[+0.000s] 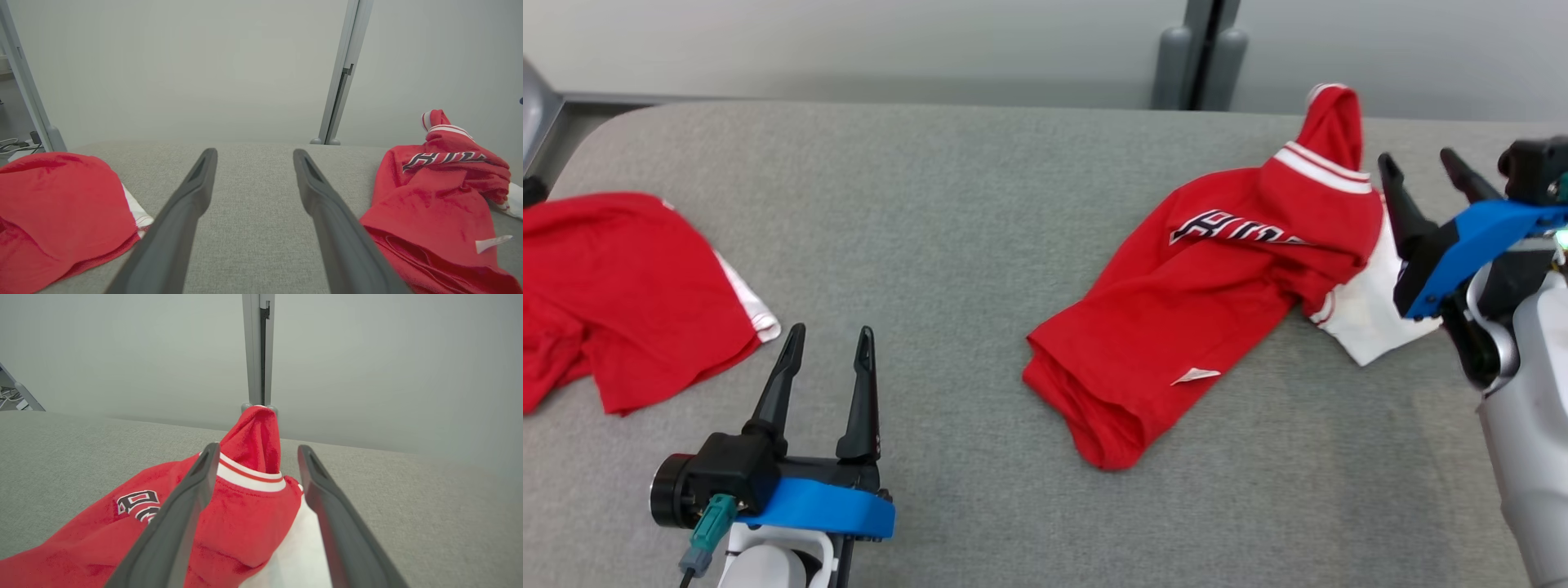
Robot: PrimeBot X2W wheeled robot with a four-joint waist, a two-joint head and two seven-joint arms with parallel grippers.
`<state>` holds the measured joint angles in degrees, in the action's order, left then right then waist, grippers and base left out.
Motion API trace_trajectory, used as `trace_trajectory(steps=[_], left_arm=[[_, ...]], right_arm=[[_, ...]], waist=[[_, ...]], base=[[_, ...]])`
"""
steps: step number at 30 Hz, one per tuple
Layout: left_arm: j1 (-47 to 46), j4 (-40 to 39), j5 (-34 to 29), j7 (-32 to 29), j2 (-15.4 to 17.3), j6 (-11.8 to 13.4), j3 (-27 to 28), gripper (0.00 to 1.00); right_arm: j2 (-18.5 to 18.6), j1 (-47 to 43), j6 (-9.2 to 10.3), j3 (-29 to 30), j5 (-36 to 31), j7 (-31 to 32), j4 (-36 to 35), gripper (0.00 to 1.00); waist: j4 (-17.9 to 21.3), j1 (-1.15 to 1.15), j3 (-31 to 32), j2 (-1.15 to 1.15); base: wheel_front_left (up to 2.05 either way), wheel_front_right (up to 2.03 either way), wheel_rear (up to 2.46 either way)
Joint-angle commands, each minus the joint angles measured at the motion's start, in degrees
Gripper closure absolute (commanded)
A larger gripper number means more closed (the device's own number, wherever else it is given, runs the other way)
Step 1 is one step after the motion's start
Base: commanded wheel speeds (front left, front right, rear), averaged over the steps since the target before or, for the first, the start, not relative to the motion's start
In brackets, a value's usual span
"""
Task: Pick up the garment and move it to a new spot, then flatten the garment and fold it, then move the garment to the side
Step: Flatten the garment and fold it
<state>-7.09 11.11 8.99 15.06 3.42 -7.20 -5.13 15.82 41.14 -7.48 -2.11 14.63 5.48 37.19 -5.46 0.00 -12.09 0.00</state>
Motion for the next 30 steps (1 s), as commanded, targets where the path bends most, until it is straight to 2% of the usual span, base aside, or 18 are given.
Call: trace_trajectory(steps=[1, 5, 10, 17, 21, 30], left_arm=[[0.48, 0.04, -0.35, 0.17, 0.2, -0.26, 0.3, 0.0], [1.89, 0.24, -0.42, 0.17, 0.33, -0.16, 1.02, 0.0], [3.3, 0.48, -0.44, 0.17, 0.39, 0.05, 1.74, 0.0], [4.17, 0.95, -0.56, 0.16, 0.32, 0.04, 1.8, 0.0], [4.44, 1.04, -0.5, 0.17, 0.26, 0.02, 1.99, 0.0], [5.42, 1.47, -0.35, 0.17, 0.39, 0.66, 3.35, 0.0]], right_arm=[[0.22, -1.81, -0.03, -0.25, 0.53, -0.58, -1.29, 0.0], [-0.19, -7.4, -0.03, -0.37, 0.63, -2.39, -5.61, 0.0], [-1.79, -16.02, -0.03, 3.01, -2.01, -6.27, -12.71, 0.0], [-8.31, -28.76, -0.01, 8.91, -5.79, -10.71, -23.77, 0.0], [-11.2, -35.32, -0.03, 9.92, -7.39, -10.88, -29.52, 0.0], [-12.89, -41.7, -0.03, 9.36, -9.61, -10.01, -35.74, 0.0]], waist=[[1.85, 0.0, 1.8, 0.0], [3.92, 0.0, 3.81, 0.0], [5.79, 0.0, 5.48, 0.0], [6.49, 0.0, 6.76, 0.0], [6.7, 0.0, 7.14, 0.0], [7.54, 0.0, 7.38, 0.0]], base=[[0.0, 0.0, 0.0], [0.0, 0.0, 0.0], [0.0, 0.0, 0.0], [0.0, 0.0, 0.0], [0.0, 0.0, 0.0], [0.0, 0.0, 0.0]])
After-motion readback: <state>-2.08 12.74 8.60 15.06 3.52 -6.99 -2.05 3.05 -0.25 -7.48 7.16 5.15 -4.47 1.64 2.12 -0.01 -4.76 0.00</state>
